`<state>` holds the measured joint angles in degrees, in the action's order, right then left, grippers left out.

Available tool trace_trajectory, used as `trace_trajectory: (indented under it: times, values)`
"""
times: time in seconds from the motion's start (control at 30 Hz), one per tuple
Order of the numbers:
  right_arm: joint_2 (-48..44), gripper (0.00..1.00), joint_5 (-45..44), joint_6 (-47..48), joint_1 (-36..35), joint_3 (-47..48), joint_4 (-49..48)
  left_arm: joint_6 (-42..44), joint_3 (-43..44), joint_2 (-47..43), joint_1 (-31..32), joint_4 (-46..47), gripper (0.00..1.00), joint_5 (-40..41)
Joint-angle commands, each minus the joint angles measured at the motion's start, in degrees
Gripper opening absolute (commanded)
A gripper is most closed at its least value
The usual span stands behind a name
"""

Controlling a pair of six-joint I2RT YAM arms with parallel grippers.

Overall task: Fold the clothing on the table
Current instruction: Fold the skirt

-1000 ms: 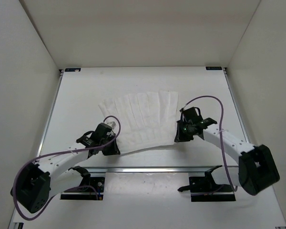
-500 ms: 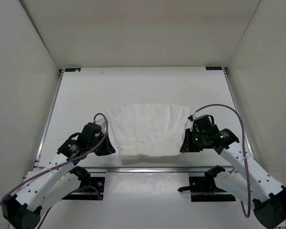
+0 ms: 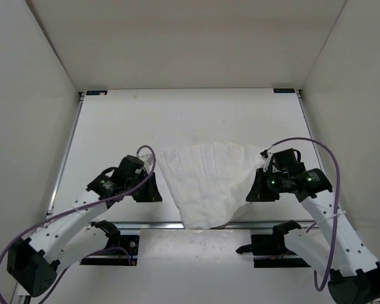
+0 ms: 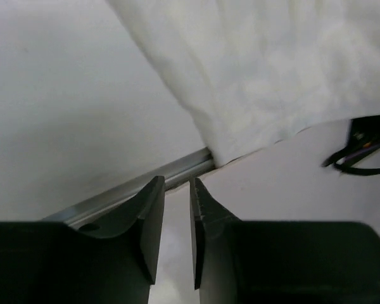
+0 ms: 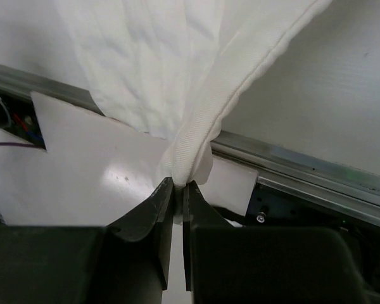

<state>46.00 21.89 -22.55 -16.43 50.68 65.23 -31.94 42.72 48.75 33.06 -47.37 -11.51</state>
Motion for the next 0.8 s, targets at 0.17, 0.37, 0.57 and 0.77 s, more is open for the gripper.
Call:
trace_trajectory:
  times: [0.17,0.37,0.57,0.77]
  values:
    - [4.36,0.0,1.31,-5.49,-9.06,-7.96,-11.88,-9.27,-14.42,7.3,8.77,21.87,0.47,-6.24]
    - [5.68,0.0,2.03,-4.79,-7.57,-10.16,-15.66,-12.0,-14.24,13.73,12.11,29.7,0.51,-5.28]
    - [5.59,0.0,2.9,-4.09,-6.52,-10.6,-16.71,-14.29,-13.28,21.99,16.16,34.71,0.52,-4.13]
    - [6.56,0.0,3.34,-3.21,-6.08,-10.95,-17.86,-14.9,-11.08,30.69,18.71,39.46,0.25,-3.69]
